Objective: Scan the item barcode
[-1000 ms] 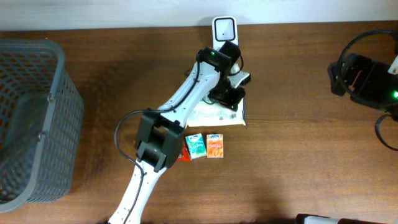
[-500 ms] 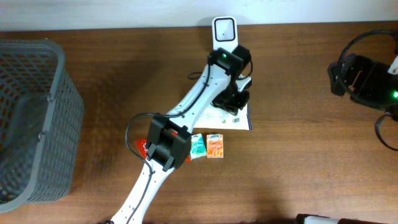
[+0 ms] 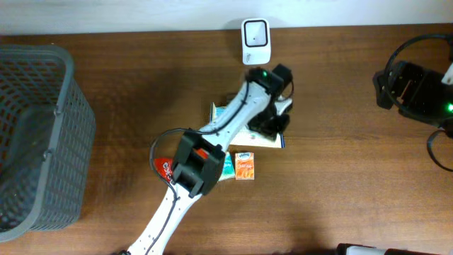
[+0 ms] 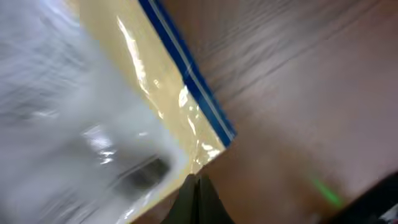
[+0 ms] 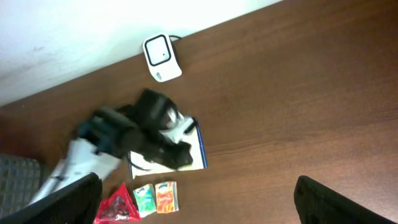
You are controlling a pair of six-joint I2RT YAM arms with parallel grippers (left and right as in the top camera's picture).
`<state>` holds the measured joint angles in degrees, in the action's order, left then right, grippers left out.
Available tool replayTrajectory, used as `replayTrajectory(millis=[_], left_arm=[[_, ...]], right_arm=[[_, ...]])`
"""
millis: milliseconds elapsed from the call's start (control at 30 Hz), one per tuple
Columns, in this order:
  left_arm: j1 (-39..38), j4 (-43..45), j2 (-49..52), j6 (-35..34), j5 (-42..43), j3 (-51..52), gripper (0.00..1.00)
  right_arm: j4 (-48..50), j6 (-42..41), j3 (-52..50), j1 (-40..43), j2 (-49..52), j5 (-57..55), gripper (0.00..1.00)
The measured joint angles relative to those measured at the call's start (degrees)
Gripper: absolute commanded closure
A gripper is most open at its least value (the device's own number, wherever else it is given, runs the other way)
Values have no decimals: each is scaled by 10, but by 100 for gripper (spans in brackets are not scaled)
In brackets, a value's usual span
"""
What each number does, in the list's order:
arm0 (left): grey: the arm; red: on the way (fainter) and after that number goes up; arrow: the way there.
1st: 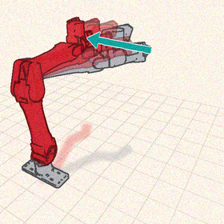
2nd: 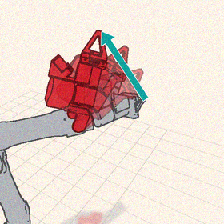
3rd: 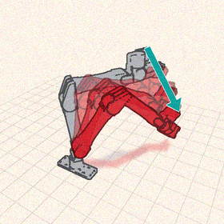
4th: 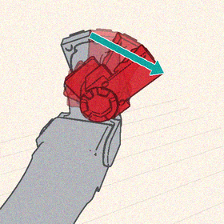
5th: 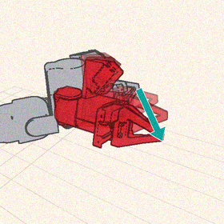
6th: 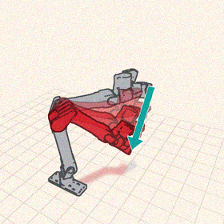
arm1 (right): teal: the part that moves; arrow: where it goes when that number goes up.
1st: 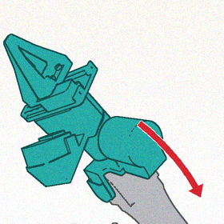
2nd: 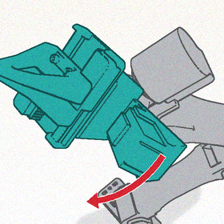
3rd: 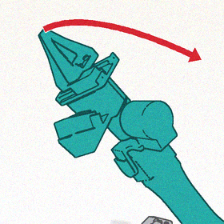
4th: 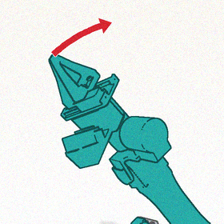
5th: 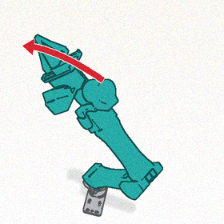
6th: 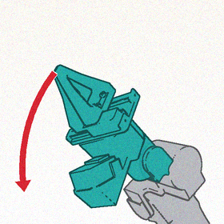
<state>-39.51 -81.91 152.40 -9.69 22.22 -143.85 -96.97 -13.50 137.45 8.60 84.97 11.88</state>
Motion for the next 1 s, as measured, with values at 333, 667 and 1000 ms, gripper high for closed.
replayTrajectory(millis=[333,667,1000], left_arm=[[174,-93,-17,-18,-152,-67,100],[243,-142,-14,-20,-169,-162,56],[263,-46,-43,60,-5,55,14]], right_arm=[[0,0,0,0,0,0,1],[0,0,0,0,0,0,1],[0,0,0,0,0,0,1]])
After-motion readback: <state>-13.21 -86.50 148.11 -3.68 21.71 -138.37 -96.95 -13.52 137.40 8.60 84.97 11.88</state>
